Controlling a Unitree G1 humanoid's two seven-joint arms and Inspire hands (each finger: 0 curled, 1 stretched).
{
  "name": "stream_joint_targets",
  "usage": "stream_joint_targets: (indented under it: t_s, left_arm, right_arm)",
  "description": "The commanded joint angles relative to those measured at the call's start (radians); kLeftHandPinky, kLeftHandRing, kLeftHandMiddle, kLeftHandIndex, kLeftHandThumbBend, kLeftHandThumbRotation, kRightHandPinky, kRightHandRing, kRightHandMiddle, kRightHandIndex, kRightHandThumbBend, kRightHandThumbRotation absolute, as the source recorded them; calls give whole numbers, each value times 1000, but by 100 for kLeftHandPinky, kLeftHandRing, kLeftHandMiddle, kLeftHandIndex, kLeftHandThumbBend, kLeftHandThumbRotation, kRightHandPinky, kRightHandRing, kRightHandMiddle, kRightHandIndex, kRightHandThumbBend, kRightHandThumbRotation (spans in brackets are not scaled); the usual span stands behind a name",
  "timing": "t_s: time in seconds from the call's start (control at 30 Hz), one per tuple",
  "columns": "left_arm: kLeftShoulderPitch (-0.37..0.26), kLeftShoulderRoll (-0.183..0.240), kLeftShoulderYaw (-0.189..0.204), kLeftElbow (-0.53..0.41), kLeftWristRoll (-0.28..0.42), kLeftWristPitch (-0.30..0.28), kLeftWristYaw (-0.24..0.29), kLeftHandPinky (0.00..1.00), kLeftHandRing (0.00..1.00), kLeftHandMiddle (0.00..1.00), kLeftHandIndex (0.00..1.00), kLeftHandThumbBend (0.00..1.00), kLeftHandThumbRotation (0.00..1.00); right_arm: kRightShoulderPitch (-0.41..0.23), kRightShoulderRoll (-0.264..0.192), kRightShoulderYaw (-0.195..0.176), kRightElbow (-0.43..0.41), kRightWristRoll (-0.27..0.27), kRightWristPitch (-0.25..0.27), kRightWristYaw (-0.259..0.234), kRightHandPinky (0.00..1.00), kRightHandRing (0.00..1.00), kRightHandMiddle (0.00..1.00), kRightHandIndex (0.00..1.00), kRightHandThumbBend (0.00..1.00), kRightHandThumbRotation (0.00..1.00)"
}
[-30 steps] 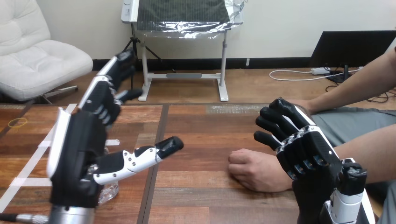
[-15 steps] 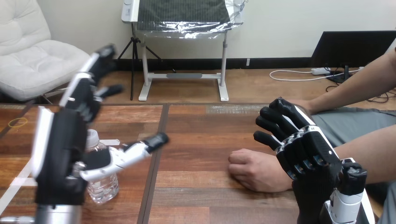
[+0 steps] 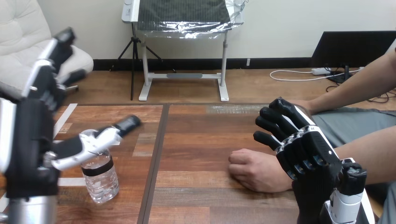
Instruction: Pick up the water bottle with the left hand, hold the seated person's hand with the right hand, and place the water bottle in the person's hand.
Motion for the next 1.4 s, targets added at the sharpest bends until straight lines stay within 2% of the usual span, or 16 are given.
stream_joint_targets:
  t_s: [0.0, 0.43, 0.6, 0.9, 1.1, 1.37]
  left_arm:
    - [-65, 26, 37, 23, 8, 19, 19, 78, 91, 90, 86, 100, 1]
    - [-69, 40, 76, 27, 30, 76, 54, 68, 84, 86, 83, 100, 8]
    - [-71, 38, 80, 27, 31, 107, 59, 66, 83, 85, 82, 100, 9]
    - [-79, 43, 83, 57, 42, 127, 61, 65, 85, 86, 82, 100, 8]
    - [-86, 48, 80, 81, 50, 140, 61, 68, 88, 87, 82, 100, 6]
    - [-102, 52, 74, 128, 49, 146, 57, 83, 92, 90, 85, 100, 4]
  right_arm:
    - [-33, 12, -1, -36, -4, -5, -1, 82, 86, 85, 86, 74, 100]
    - [-30, 11, 3, -42, 2, -2, 0, 82, 86, 85, 86, 74, 100]
    - [-30, 11, 4, -44, 3, -1, 0, 82, 86, 85, 86, 74, 100]
    - [-31, 14, 4, -43, 0, 0, -3, 83, 86, 85, 85, 75, 100]
    - [-34, 13, 5, -39, 2, -5, 1, 83, 86, 85, 85, 75, 100]
    - [-33, 13, 6, -43, 5, 4, -2, 83, 86, 85, 85, 75, 100]
